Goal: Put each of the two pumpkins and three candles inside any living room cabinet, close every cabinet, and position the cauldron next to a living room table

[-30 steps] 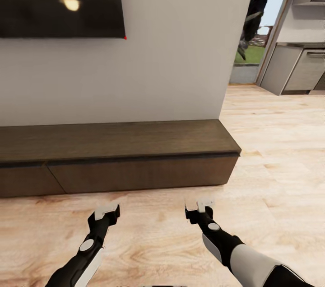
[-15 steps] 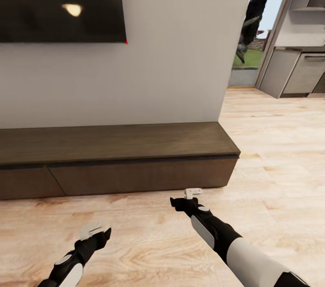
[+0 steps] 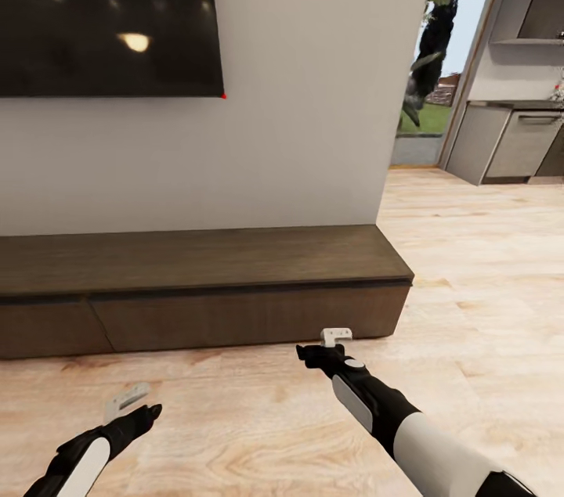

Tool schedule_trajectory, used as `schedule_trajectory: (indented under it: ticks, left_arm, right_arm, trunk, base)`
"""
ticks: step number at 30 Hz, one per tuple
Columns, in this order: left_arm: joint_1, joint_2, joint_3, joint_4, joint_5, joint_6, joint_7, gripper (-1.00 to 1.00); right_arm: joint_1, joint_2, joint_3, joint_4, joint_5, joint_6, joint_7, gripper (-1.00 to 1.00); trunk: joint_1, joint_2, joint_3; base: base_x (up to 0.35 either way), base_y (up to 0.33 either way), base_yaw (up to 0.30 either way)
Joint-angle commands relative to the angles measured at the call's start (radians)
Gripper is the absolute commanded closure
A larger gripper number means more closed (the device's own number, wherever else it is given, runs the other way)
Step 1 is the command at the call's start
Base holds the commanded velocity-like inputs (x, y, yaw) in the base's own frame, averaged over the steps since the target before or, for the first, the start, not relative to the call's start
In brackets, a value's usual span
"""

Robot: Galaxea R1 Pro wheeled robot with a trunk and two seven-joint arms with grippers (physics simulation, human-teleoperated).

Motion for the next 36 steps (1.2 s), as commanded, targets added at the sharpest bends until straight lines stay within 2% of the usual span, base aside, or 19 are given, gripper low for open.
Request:
schedule_trajectory:
  ticks: [1, 9, 15, 19, 21, 26, 36]
  left_arm:
    - [0.000, 0.000, -0.003, 0.003, 0.011, 0.001, 0.009, -1.00]
    - [0.000, -0.002, -0.002, 0.014, 0.012, 0.001, 0.008, -1.00]
    - [0.000, -0.002, -0.002, 0.032, 0.012, 0.000, 0.007, -1.00]
    - [0.000, -0.002, -0.001, 0.039, 0.013, 0.000, 0.007, -1.00]
    - [0.000, -0.002, -0.001, 0.045, 0.026, 0.000, 0.007, -1.00]
    - [0.000, 0.002, -0.003, 0.049, 0.086, -0.003, 0.005, -1.00]
    - [0.000, 0.000, -0.005, 0.050, 0.100, -0.003, 0.005, -1.00]
  right_arm:
    - [-0.001, -0.001, 0.007, -0.001, -0.007, 0.003, -0.008, -1.00]
    - [-0.001, 0.001, 0.010, 0.010, -0.006, 0.004, -0.005, -1.00]
    - [-0.001, 0.003, 0.011, 0.038, 0.000, 0.002, -0.004, -1.00]
    - [-0.001, 0.005, 0.011, 0.041, 0.002, 0.002, -0.004, -1.00]
    - [-0.001, 0.006, 0.011, 0.041, 0.002, 0.002, -0.004, -1.00]
    - [-0.001, 0.006, 0.012, 0.041, 0.003, 0.002, -0.004, -1.00]
    - [-0.001, 0.007, 0.012, 0.041, 0.003, 0.002, -0.004, -1.00]
  trunk:
    - [-0.001, 0.000, 0.003]
    - [-0.004, 0.002, 0.034]
    - [-0.007, 0.003, 0.057]
    - [-0.022, 0.031, 0.070]
    - [-0.030, 0.045, 0.076]
    - [-0.049, 0.080, 0.092]
    - [-0.083, 0.143, 0.120]
  base:
    - [0.000, 0.000, 0.107]
    - [-0.027, 0.000, 0.251]
    - [-0.287, 0.000, 0.287]
    - [-0.325, 0.025, 0.288]
    - [-0.320, 0.064, 0.288]
    - [-0.252, 0.075, 0.288]
    - [-0.044, 0.017, 0.288]
